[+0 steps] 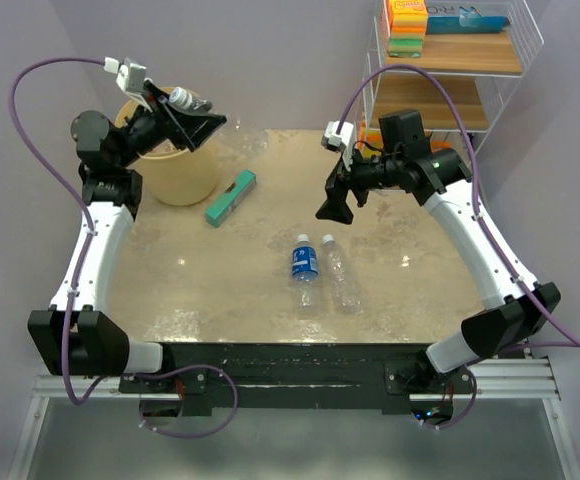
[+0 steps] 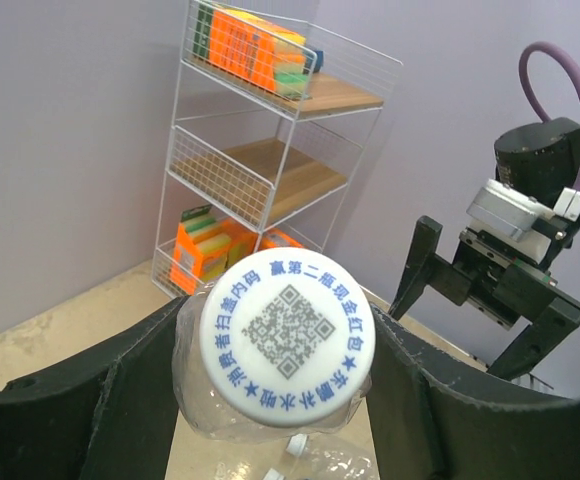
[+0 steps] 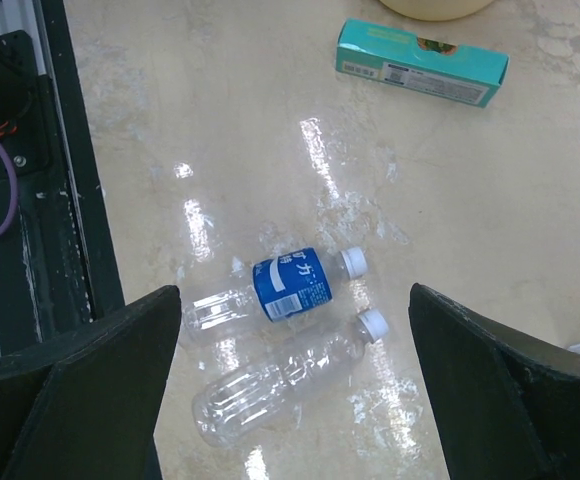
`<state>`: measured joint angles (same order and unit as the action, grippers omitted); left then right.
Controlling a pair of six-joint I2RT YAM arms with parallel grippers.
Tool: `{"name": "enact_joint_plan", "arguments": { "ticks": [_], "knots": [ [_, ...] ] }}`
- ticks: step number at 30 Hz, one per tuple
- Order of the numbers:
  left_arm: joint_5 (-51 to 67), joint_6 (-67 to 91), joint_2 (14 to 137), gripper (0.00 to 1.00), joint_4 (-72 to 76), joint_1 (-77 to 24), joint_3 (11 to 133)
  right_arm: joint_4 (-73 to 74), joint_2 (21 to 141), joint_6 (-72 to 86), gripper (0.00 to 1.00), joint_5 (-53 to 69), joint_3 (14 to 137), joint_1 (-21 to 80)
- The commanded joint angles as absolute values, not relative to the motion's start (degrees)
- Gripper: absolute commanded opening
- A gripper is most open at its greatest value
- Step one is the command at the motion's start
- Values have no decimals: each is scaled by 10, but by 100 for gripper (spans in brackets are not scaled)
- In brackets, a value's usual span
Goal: Put the plastic bottles in the bin
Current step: Pick up the plastic bottle at the center of the board, then place the plastic bottle in the trash bin.
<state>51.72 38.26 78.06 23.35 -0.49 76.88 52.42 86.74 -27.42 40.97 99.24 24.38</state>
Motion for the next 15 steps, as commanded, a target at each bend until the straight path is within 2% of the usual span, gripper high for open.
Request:
{"name": "enact_joint_plan", "arguments": {
  "ticks": [1, 15],
  "knots": [
    [495, 363, 764, 0, 226, 27, 805, 504, 846, -272, 99, 401, 982, 245],
    [467, 358, 780, 0, 224, 112, 811, 499, 839, -272, 99, 384, 972, 245]
  ]
}}
